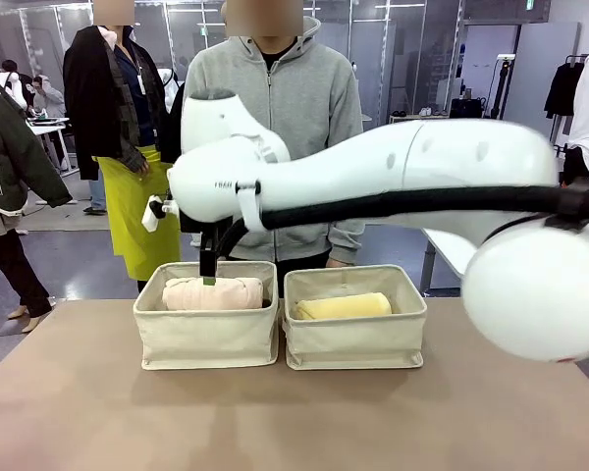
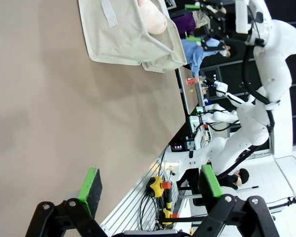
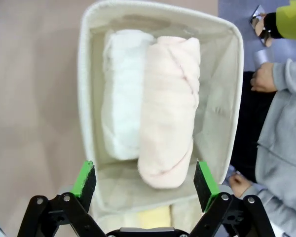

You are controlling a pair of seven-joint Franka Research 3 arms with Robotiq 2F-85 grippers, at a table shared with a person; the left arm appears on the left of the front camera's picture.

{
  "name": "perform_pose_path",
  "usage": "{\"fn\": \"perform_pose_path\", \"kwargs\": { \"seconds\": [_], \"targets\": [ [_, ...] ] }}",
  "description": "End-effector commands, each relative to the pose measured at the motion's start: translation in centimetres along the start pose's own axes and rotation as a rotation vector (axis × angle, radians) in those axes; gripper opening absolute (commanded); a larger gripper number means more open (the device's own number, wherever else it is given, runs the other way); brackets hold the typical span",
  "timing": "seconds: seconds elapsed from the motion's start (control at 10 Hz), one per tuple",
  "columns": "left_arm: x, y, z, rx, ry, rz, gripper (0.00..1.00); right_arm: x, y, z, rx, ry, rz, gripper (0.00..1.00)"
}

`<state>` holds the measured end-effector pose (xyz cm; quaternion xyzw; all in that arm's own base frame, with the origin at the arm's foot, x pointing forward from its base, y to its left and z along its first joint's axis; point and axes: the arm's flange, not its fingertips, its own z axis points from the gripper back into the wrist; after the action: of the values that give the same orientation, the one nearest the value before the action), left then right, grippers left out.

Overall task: Divide the towels into two baskets.
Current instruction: Pick up one hotel-folded towel from the bottom of the table and place it in the Fabric basket indicated by the person.

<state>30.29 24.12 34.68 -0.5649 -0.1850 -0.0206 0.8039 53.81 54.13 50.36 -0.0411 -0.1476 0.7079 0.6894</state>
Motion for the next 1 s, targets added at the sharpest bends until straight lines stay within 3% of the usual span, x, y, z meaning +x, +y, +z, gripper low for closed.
{"fn": "perform_pose_path", "kwargs": {
  "seconds": [0.0,0.5,0.9],
  "targets": [
    [-0.1,-0.1,0.3,0.005,0.002,0.005,1.0,-3.3,3.4,2.9,0.048,-0.022,-0.13,1.0],
    [-0.1,-0.1,0.3,0.005,0.002,0.005,1.0,-11.5,7.5,7.4,0.136,-0.013,-0.358,1.0],
    [-0.1,-0.1,0.3,0.005,0.002,0.005,1.0,-20.9,10.2,9.4,0.243,-0.185,-0.564,1.0]
  ]
}}
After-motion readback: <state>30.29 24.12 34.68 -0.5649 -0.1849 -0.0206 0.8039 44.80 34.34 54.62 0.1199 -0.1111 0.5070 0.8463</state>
